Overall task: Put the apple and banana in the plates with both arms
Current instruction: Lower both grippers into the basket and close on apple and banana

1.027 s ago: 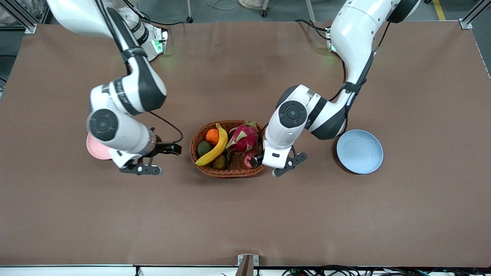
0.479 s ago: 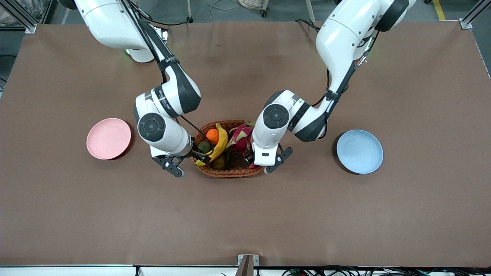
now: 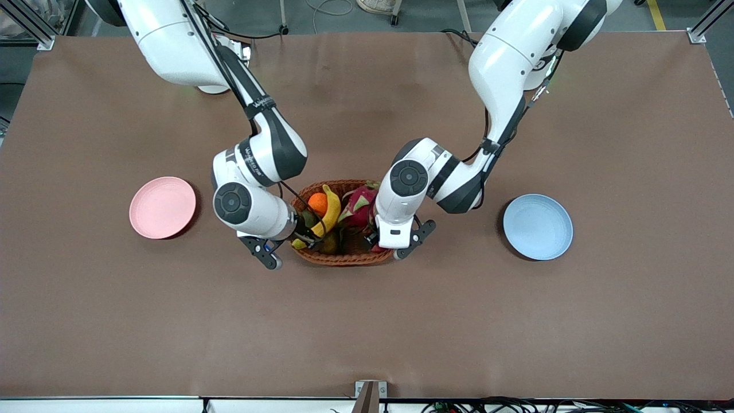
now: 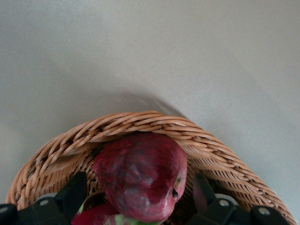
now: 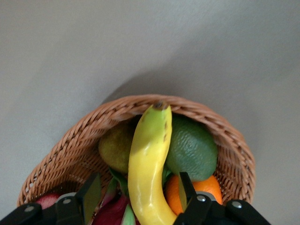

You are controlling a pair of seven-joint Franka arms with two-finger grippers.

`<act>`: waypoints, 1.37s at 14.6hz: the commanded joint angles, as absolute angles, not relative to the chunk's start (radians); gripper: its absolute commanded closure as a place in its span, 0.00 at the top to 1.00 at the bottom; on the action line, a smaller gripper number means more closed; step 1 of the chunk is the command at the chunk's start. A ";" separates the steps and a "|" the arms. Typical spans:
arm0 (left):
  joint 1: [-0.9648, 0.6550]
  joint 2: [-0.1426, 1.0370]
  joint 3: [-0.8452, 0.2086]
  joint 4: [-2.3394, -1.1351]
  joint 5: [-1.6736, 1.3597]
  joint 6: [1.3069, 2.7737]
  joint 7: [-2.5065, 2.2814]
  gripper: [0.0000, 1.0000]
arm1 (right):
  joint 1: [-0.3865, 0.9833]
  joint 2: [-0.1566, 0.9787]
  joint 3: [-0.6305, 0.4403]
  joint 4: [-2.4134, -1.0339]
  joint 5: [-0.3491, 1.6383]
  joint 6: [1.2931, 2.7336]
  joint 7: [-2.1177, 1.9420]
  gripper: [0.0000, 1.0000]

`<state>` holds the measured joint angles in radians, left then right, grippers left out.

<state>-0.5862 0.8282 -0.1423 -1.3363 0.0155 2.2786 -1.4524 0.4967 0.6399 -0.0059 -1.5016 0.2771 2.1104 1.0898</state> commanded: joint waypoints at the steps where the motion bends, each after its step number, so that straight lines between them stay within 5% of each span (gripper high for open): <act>1: -0.595 0.841 -0.135 -1.316 0.006 2.278 -1.462 0.97 | 0.515 0.666 -0.012 -1.488 0.291 2.120 1.106 0.76; 5: -0.600 0.850 -0.137 -1.316 0.006 2.278 -1.476 0.82 | 0.531 0.678 -0.014 -1.494 0.282 2.114 1.103 0.76; 12: -0.600 0.835 -0.137 -1.315 0.008 2.257 -1.474 0.02 | 0.549 0.710 -0.014 -1.490 0.282 2.118 1.101 0.76; 14: -0.597 0.818 -0.137 -1.312 0.015 2.205 -1.474 0.00 | 0.549 0.712 -0.014 -1.489 0.284 2.118 1.101 0.74; 20: -0.566 0.668 -0.130 -1.315 0.017 2.071 -1.459 0.00 | 0.551 0.713 -0.014 -1.488 0.284 2.120 1.094 0.49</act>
